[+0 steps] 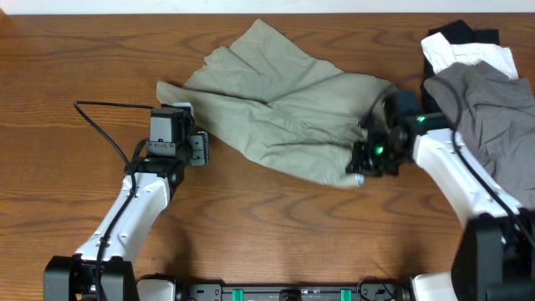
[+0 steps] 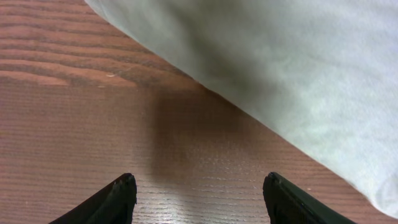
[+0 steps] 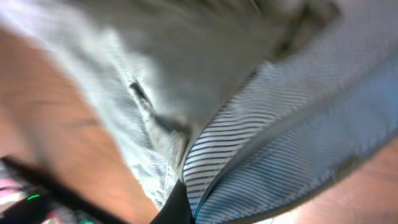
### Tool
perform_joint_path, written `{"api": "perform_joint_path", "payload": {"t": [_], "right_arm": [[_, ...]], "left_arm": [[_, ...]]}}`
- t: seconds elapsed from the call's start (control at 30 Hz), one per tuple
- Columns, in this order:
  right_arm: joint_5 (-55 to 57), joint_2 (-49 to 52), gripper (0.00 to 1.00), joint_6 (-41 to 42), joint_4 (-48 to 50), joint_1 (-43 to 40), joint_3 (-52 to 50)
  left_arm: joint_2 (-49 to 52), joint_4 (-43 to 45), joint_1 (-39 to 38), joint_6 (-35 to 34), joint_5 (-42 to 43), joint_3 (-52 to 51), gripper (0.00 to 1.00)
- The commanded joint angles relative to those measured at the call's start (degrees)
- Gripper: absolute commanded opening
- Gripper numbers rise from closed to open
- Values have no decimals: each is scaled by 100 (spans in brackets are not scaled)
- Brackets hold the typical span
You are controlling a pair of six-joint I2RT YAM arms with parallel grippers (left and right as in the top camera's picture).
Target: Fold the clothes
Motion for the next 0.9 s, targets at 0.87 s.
{"api": "perform_joint_path", "payload": {"t": [0.87], "right_arm": [[1517,-474,2,634,-1005,-640,527]], "left_arm": [[876,1781,619,326,2,50,88]]}}
